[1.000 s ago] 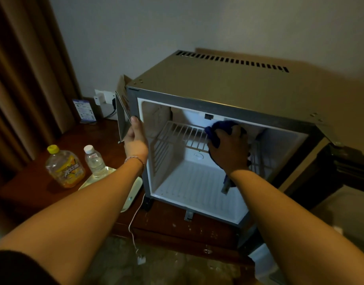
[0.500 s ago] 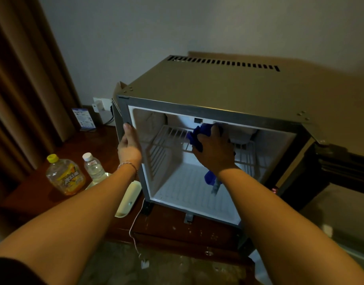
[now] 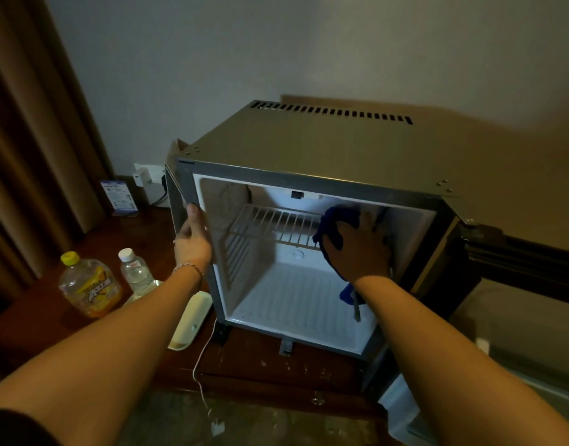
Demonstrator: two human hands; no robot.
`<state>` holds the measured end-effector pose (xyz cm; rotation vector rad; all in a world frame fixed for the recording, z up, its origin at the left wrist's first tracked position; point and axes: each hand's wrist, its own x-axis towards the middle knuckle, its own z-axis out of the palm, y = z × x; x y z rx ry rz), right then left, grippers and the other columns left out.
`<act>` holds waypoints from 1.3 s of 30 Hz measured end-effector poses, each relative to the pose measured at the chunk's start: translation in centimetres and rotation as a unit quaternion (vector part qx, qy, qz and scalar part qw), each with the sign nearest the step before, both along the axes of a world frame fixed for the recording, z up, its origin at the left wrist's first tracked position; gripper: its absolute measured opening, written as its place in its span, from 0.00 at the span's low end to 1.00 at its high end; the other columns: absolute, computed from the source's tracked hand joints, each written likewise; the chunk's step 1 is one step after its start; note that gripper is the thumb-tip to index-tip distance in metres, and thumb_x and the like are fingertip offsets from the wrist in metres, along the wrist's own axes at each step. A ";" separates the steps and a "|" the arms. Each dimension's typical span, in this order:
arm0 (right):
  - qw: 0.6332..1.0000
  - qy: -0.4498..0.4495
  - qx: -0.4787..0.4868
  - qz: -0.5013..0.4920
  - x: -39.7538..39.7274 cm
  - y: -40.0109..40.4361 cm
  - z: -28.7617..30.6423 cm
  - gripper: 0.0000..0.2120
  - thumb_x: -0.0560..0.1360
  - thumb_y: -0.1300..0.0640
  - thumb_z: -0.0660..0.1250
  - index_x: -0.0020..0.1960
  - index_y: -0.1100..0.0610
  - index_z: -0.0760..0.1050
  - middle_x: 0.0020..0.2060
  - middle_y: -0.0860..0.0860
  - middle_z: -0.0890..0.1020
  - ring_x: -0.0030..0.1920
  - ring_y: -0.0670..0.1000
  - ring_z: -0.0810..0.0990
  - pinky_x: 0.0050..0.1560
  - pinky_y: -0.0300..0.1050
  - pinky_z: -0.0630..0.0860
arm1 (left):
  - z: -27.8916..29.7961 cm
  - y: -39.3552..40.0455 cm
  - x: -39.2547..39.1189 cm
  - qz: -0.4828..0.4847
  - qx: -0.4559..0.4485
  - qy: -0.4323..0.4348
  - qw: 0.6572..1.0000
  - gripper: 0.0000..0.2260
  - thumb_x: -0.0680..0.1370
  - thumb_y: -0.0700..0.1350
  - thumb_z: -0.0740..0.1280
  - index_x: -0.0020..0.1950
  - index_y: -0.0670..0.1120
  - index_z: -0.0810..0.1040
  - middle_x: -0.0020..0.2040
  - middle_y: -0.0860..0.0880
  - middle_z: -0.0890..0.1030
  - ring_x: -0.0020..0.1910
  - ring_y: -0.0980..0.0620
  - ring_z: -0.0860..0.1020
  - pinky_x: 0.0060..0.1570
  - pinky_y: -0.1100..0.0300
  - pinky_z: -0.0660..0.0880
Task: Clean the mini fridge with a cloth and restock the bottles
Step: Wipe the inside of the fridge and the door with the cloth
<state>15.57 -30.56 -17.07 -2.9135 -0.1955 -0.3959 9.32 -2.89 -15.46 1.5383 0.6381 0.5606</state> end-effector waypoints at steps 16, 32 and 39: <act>0.989 -0.095 -0.052 0.096 0.6 4.9 -0.5 0.17 0.77 0.40 0.61 0.59 0.49 0.73 0.61 0.57 0.69 0.58 0.65 0.72 0.53 0.57 0.76 | -6.5 1.3 1.8 -0.043 0.101 -0.186 0.976 0.16 0.84 0.55 0.54 0.45 0.48 0.75 0.38 0.50 0.76 0.37 0.58 0.74 0.37 0.63 0.70; 0.974 -0.187 0.024 0.124 1.7 5.3 -1.2 0.12 0.71 0.41 0.69 0.42 0.49 0.75 0.39 0.48 0.80 0.40 0.50 0.79 0.44 0.49 0.77 | -11.5 2.7 4.0 0.010 0.235 -0.329 0.915 0.28 0.77 0.67 0.53 0.34 0.45 0.74 0.27 0.51 0.73 0.25 0.57 0.70 0.30 0.60 0.67; 0.965 -0.219 0.031 0.141 1.8 5.3 -1.5 0.08 0.72 0.45 0.71 0.44 0.49 0.78 0.40 0.49 0.81 0.41 0.51 0.80 0.43 0.49 0.77 | -11.8 2.9 4.5 0.016 0.243 -0.353 0.904 0.27 0.79 0.66 0.54 0.33 0.46 0.70 0.28 0.49 0.71 0.26 0.53 0.68 0.30 0.60 0.65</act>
